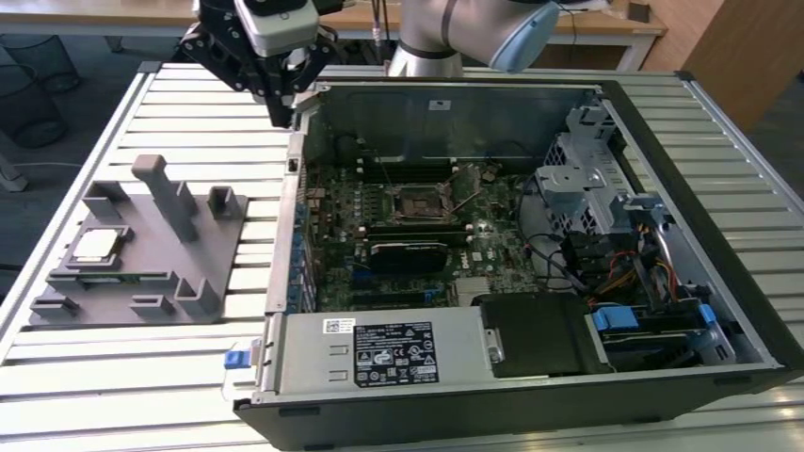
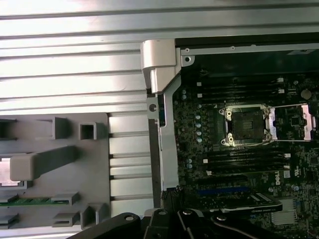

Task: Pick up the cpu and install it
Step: 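Reach for the cpu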

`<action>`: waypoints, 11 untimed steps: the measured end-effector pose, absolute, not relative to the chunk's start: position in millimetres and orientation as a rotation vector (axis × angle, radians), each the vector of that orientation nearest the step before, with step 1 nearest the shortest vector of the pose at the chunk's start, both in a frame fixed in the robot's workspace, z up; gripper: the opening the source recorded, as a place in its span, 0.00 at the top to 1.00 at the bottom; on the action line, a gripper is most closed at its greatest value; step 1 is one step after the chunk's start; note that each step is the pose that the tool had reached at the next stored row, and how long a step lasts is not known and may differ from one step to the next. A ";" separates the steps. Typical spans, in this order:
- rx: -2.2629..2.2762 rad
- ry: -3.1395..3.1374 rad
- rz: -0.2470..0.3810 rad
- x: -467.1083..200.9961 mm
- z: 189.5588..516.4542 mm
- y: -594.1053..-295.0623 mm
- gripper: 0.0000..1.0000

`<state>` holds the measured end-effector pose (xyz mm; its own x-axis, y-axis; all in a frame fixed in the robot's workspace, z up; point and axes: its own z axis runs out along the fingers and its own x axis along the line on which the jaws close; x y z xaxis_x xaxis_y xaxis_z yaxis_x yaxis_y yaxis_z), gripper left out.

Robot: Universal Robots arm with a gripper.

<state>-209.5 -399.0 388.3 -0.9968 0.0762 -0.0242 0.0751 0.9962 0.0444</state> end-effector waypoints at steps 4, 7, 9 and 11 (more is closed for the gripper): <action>0.118 3.113 0.068 -212.7 388.0 -398.9 0.89; 0.118 3.113 0.068 -215.1 387.9 -398.9 0.89; 0.118 3.113 0.068 -216.6 387.7 -398.9 0.89; 0.118 3.113 0.068 -218.1 387.6 -398.9 0.89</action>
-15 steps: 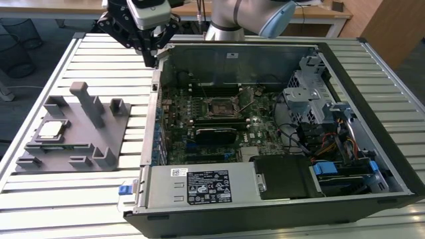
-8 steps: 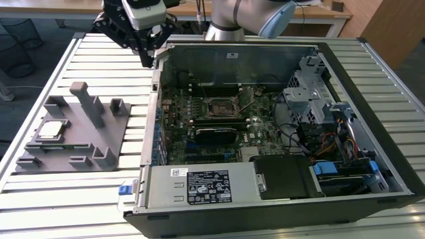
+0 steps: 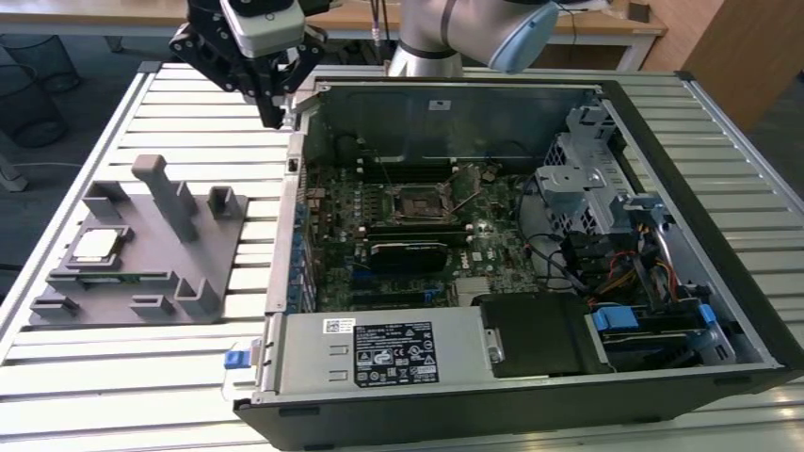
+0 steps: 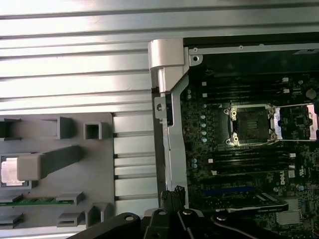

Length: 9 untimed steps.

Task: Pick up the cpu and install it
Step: 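Reach for the cpu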

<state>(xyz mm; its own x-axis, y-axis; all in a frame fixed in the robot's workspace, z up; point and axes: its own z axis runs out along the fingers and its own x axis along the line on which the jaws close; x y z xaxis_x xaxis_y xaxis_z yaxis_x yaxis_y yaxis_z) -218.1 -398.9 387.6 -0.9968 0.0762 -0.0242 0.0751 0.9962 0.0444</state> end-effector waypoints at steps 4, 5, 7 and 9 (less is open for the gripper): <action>0.118 3.113 0.068 -221.3 387.4 -398.9 0.89; 0.118 3.113 0.068 -222.1 387.3 -398.9 0.89; 0.118 3.113 0.068 -223.8 387.1 -399.0 0.89; 0.118 3.113 0.068 -225.4 387.0 -398.9 0.89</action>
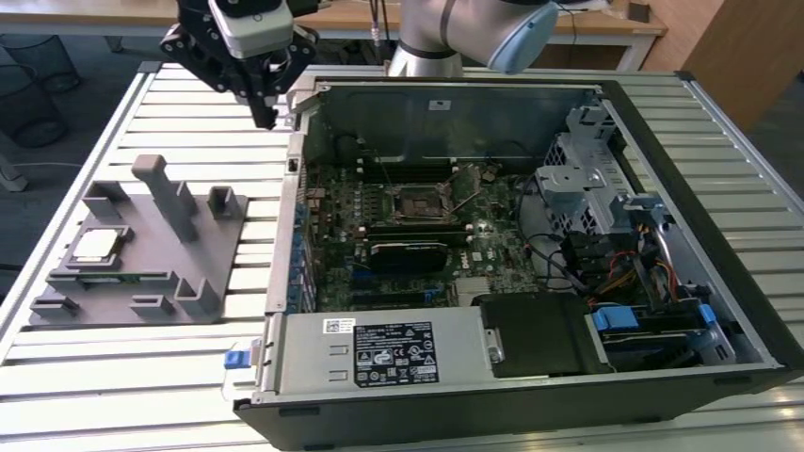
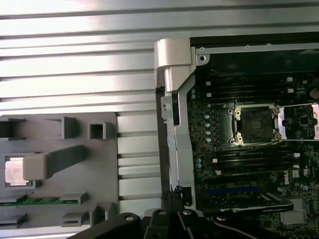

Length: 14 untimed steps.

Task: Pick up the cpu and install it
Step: 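Reach for the cpu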

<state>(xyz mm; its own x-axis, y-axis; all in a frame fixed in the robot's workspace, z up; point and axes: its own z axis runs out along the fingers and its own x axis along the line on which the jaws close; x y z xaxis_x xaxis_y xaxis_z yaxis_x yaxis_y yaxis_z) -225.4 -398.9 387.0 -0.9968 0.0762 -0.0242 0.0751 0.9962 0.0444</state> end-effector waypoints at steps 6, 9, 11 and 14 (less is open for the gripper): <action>0.118 3.113 0.068 -230.2 386.6 -399.0 0.89; 0.118 3.113 0.068 -232.7 386.4 -398.9 0.89; 0.118 3.113 0.068 -234.3 386.2 -398.9 0.89; 0.118 3.113 0.068 -236.8 386.0 -398.9 0.89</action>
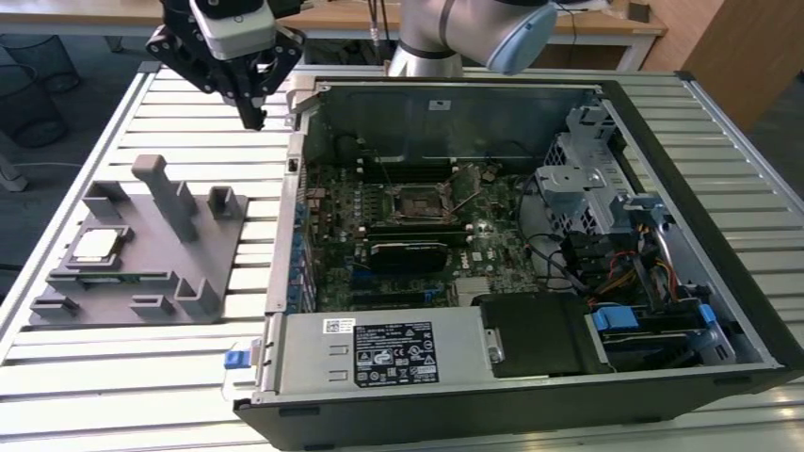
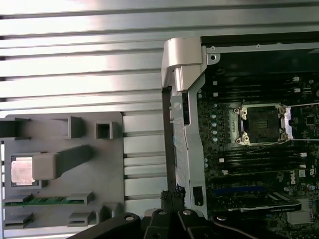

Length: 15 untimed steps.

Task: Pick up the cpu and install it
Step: 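Reach for the cpu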

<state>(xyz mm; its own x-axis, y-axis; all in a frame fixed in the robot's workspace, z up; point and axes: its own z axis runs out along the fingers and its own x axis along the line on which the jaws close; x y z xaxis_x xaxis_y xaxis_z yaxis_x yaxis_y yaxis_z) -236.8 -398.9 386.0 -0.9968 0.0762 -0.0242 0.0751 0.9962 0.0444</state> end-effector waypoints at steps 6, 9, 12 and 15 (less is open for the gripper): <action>0.118 3.113 0.068 -242.1 385.6 -398.9 0.89; 0.118 3.113 0.068 -244.9 385.4 -398.9 0.89; 0.118 3.113 0.068 -247.6 385.2 -399.0 0.89; 0.118 3.113 0.068 -250.3 384.9 -398.9 0.89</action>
<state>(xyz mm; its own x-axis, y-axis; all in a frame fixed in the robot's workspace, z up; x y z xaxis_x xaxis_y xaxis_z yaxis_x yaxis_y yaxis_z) -250.3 -398.9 384.9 -0.9968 0.0762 -0.0242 0.0751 0.9962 0.0444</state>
